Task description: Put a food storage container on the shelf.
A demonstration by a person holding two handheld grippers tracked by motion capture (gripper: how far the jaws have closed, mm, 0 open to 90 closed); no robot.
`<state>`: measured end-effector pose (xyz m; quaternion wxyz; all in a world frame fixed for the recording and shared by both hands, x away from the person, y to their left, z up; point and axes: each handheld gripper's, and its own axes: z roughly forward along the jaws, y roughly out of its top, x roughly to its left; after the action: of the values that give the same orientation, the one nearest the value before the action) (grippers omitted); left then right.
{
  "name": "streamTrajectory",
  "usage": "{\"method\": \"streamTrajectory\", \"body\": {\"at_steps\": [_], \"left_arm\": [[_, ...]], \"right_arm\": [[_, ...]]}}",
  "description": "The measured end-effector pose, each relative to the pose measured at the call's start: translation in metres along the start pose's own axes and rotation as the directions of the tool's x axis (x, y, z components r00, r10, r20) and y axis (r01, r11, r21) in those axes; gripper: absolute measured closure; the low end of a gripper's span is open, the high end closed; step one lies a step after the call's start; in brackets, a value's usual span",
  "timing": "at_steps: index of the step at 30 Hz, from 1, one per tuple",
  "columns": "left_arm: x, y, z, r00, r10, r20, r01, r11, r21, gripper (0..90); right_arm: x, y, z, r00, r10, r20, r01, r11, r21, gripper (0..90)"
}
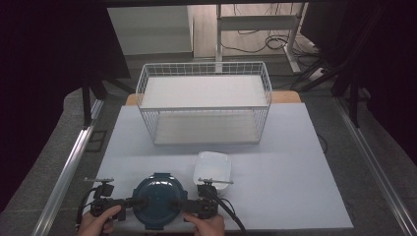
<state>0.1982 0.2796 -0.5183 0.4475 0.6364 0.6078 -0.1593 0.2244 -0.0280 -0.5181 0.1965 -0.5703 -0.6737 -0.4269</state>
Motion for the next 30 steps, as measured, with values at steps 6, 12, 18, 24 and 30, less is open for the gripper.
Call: {"method": "streamTrajectory", "body": {"at_steps": [6, 12, 18, 24, 30], "left_arm": [[-0.001, -0.002, -0.007, 0.9998, 0.017, 0.006, -0.017, 0.9998, -0.009, 34.6], [-0.004, -0.004, -0.01, 0.9995, 0.032, 0.002, -0.032, 0.9994, -0.015, 34.9], [-0.013, -0.004, -0.017, 0.9983, 0.058, 0.002, -0.058, 0.9973, -0.044, 34.9], [-0.028, 0.004, -0.022, 0.9956, 0.093, -0.004, -0.093, 0.994, -0.057, 35.0], [-0.046, 0.017, -0.024, 0.9919, 0.127, -0.006, -0.127, 0.9895, -0.069, 35.0]], "right_arm": [[0.004, -0.001, -0.004, 0.9995, -0.031, -0.007, 0.031, 0.999, -0.008, 39.1], [0.008, -0.002, -0.006, 0.9979, -0.065, -0.006, 0.065, 0.998, -0.014, 40.8], [0.015, 0.002, -0.011, 0.9956, -0.093, -0.013, 0.092, 0.996, -0.018, 41.2], [0.025, 0.011, -0.025, 0.99, -0.139, -0.022, 0.138, 0.99, -0.04, 41.2], [0.031, 0.021, -0.038, 0.9861, -0.164, -0.025, 0.163, 0.985, -0.062, 41.2]]}}
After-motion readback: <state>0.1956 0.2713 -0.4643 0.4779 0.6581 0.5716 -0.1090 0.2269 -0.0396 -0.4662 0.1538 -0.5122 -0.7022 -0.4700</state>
